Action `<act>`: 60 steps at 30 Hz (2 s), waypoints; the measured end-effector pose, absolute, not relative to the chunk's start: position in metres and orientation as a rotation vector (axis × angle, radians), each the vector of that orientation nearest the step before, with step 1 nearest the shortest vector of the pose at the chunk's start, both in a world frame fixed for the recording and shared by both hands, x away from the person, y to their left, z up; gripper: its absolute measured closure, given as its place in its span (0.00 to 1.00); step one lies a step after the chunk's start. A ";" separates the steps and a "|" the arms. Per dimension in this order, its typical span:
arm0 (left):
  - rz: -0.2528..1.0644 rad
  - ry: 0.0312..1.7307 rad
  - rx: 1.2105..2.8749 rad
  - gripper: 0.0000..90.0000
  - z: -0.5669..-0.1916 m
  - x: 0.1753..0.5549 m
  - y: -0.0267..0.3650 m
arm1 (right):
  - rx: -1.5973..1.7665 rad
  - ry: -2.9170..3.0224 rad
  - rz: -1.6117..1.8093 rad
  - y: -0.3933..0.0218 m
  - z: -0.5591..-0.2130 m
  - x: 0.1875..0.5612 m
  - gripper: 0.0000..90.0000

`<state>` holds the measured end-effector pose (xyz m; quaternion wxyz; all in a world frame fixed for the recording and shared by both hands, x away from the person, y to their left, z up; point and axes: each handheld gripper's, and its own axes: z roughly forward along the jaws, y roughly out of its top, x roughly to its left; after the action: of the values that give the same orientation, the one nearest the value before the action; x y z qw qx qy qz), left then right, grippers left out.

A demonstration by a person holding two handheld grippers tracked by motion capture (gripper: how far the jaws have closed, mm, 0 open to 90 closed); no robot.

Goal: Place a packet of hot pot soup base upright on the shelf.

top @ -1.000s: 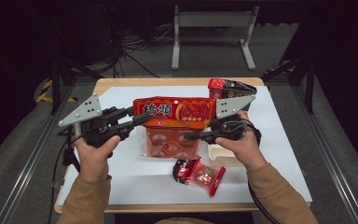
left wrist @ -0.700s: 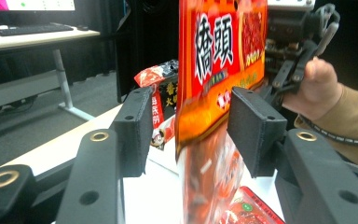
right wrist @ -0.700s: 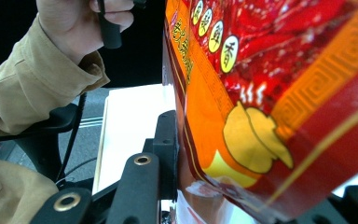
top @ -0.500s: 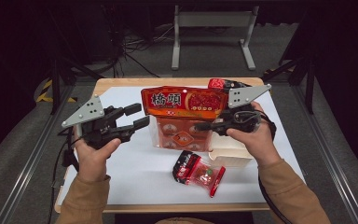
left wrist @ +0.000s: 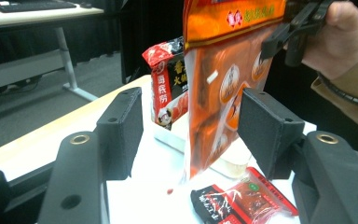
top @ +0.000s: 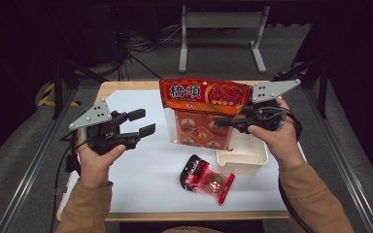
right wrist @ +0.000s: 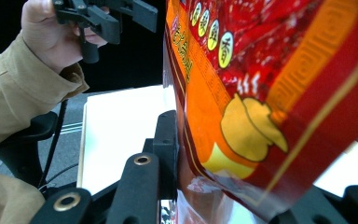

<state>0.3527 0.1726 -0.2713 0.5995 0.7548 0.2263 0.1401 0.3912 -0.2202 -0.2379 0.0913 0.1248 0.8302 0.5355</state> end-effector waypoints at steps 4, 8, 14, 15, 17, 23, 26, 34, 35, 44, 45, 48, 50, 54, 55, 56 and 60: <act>0.327 0.529 1.758 0.45 -0.273 0.354 0.173 | 0.401 2.446 1.578 -0.230 -0.235 0.392 0.78; 0.328 0.540 1.762 0.45 -0.274 0.354 0.174 | 0.437 2.422 1.560 -0.241 -0.232 0.393 0.78; 0.327 0.551 1.776 0.44 -0.276 0.356 0.175 | 0.478 2.385 1.551 -0.254 -0.230 0.393 0.78; 0.326 0.556 1.775 0.44 -0.277 0.356 0.175 | 0.481 2.381 1.550 -0.256 -0.230 0.393 0.78; 0.327 0.559 1.778 0.44 -0.278 0.357 0.176 | 0.501 2.369 1.543 -0.260 -0.229 0.394 0.78; 0.325 0.572 1.789 0.43 -0.280 0.358 0.177 | 0.533 2.344 1.533 -0.268 -0.231 0.394 0.78; 0.324 0.578 1.793 0.43 -0.282 0.359 0.178 | 0.562 2.327 1.529 -0.273 -0.232 0.395 0.78; 0.324 0.583 1.799 0.42 -0.284 0.361 0.179 | 0.635 2.270 1.530 -0.288 -0.234 0.396 0.78; 0.325 0.585 1.800 0.42 -0.284 0.361 0.179 | 0.643 2.262 1.532 -0.289 -0.235 0.396 0.78; 0.324 0.592 1.801 0.42 -0.285 0.361 0.180 | 0.708 2.204 1.550 -0.299 -0.241 0.396 0.78; 0.323 0.593 1.800 0.42 -0.285 0.361 0.180 | 0.720 2.200 1.549 -0.300 -0.242 0.396 0.78; 0.323 0.596 1.801 0.42 -0.286 0.362 0.180 | 0.739 2.181 1.549 -0.304 -0.245 0.397 0.78; 0.321 0.597 1.803 0.42 -0.286 0.362 0.180 | 0.748 2.167 1.560 -0.306 -0.247 0.398 0.78; 0.322 0.595 1.805 0.42 -0.286 0.363 0.180 | 0.764 2.148 1.576 -0.308 -0.251 0.398 0.78; 0.321 0.599 1.802 0.42 -0.286 0.362 0.180 | 0.767 2.145 1.578 -0.309 -0.252 0.398 0.78; 0.321 0.599 1.802 0.42 -0.286 0.362 0.180 | 0.770 2.142 1.581 -0.310 -0.253 0.398 0.78; 0.324 0.591 1.808 0.42 -0.286 0.363 0.179 | 0.777 2.125 1.593 -0.312 -0.261 0.398 0.78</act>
<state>0.3630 0.1795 -0.2862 0.5697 0.7700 0.2518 0.1380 0.3983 -0.3116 -0.2609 0.1862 0.2758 0.7545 0.5657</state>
